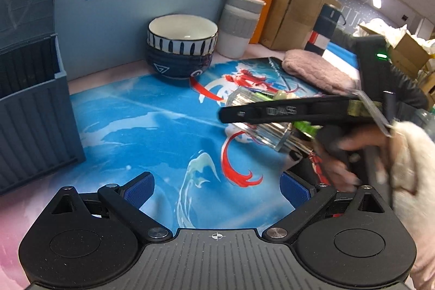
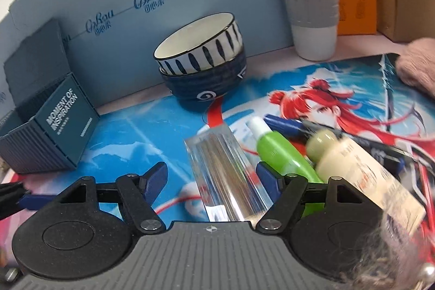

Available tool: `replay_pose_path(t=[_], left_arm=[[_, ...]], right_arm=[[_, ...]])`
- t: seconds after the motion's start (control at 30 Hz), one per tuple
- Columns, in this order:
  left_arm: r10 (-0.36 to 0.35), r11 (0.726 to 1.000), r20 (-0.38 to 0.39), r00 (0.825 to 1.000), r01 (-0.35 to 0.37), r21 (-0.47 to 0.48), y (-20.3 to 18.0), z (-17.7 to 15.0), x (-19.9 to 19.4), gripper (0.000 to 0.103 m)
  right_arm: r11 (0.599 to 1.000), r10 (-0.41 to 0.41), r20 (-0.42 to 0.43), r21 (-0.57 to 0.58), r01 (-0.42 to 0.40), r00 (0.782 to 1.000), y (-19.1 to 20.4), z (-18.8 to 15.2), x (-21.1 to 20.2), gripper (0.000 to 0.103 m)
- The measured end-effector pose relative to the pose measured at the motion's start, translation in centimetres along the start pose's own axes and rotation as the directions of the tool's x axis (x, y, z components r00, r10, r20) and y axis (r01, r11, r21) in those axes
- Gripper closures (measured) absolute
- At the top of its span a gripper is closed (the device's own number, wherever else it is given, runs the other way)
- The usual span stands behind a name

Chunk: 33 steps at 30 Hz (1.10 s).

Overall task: Organize rigid objects
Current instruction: 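Grasp the clear glass bottle with the right tool and lift it, then lower the glass bottle into the blue box and open the right tool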

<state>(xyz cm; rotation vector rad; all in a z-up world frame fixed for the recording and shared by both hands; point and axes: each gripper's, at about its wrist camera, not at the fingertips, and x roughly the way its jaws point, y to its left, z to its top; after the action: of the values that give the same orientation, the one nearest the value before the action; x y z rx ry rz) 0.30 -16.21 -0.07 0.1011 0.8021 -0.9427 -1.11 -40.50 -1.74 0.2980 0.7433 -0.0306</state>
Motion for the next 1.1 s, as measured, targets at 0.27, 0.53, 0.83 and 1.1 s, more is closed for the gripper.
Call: replay_pose_path(t=[0.27, 0.53, 0.83, 1.1], left_arm=[[-0.022, 1.000, 0.061, 0.998, 0.023, -0.017, 1.5, -0.2, -2.7, 0.003], [-0.026, 0.991, 0.241, 0.970, 0.057, -0.124, 4.9, 0.8, -8.0, 0.003], [0.077, 0.959, 0.412, 0.908, 0.046, -0.279, 9.5, 1.2, -13.9, 0.003], [0.104, 0.893, 0.477, 0.873, 0.129, -0.432, 15.1, 0.5, -16.7, 0.003]], right_arm=[[0.994, -0.103, 0.011, -0.020, 0.104, 0.995, 1.5, 0.5, 1.1, 0.065], [0.998, -0.050, 0.125, -0.019, 0.053, 0.991, 5.0, 1.7, -3.0, 0.068], [0.998, 0.060, 0.320, -0.041, -0.049, 0.946, 11.0, 4.5, -7.7, 0.068], [0.966, 0.254, 0.359, -0.135, -0.219, 0.898, 17.8, 7.4, -6.9, 0.068]])
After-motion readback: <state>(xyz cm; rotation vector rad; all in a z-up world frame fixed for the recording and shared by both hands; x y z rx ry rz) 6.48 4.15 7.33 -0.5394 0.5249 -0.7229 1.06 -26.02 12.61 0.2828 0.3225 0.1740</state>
